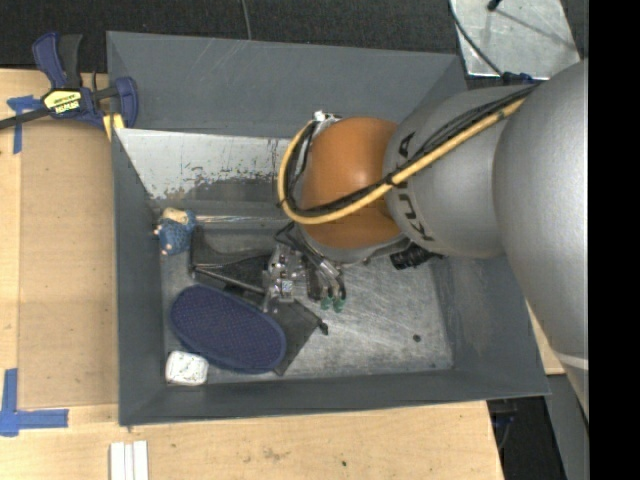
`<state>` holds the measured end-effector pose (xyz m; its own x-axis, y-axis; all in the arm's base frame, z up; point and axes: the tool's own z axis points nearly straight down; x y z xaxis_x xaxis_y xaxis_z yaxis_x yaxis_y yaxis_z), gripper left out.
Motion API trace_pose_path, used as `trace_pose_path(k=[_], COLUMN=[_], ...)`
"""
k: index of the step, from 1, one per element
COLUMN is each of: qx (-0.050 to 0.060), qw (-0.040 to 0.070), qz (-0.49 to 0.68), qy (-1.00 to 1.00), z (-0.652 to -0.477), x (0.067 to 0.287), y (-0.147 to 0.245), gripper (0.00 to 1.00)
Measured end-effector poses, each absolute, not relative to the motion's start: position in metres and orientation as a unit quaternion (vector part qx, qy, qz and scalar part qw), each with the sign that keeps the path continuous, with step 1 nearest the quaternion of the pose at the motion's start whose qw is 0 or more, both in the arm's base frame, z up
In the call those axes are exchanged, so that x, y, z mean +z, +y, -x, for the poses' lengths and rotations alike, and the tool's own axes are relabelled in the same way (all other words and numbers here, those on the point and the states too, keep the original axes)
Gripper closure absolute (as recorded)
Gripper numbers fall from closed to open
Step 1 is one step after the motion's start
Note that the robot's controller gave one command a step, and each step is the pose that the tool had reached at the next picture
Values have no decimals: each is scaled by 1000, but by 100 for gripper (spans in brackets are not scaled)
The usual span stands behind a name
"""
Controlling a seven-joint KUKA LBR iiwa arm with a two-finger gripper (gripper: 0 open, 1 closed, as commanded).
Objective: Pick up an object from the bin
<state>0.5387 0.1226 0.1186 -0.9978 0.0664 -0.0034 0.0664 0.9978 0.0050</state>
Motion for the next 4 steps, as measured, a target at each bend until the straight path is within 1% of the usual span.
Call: trace_pose_path(k=[1,2,3,4], qx=[2,0,0,4], qw=[6,-2,1,8], qz=[-24,-10,-12,-71], qy=[1000,1000,1000,997], z=[-540,-564,-565,-557], x=[252,152,157,98], y=[131,187,185,165], gripper=[100,100,0,0])
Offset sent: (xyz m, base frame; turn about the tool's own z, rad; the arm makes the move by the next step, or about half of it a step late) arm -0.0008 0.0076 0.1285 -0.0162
